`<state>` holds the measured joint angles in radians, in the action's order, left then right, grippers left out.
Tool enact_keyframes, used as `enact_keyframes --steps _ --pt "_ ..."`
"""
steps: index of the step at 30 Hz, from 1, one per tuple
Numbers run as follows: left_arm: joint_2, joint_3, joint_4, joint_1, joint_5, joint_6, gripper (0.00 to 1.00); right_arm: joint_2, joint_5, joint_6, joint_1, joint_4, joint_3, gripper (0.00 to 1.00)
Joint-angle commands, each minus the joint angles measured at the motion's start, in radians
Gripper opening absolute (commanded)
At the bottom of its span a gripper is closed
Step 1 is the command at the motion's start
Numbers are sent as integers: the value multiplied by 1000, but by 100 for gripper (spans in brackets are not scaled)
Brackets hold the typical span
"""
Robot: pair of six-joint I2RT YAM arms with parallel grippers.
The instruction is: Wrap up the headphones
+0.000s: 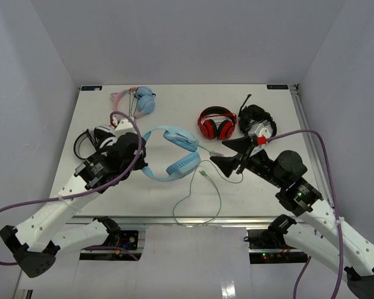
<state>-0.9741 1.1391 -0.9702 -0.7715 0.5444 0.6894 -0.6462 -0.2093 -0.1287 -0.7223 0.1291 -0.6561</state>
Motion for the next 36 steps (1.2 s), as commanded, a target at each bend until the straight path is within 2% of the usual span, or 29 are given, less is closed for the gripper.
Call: enact_keyframes --steps 1,5,11,19,23,30,36 --pt "55 -47 152 1 -124 -73 0 -114 -117 32 -6 79 -120 71" --pt "66 -94 189 1 -163 -112 0 -219 -311 16 -6 122 -195 64" --pt "66 -148 243 1 -242 -179 0 -382 -503 -21 -6 156 -270 72" --pt "49 -163 251 0 -250 -190 0 -490 -659 -99 -10 247 -285 74" --pt "43 -165 246 1 -235 -185 0 -495 -668 -111 -14 280 -264 73" --pt "35 -168 246 1 -232 -180 0 -486 -556 -60 -23 202 -292 73" --pt "52 -169 262 1 -248 -190 0 -496 -455 -63 -26 224 -261 69"
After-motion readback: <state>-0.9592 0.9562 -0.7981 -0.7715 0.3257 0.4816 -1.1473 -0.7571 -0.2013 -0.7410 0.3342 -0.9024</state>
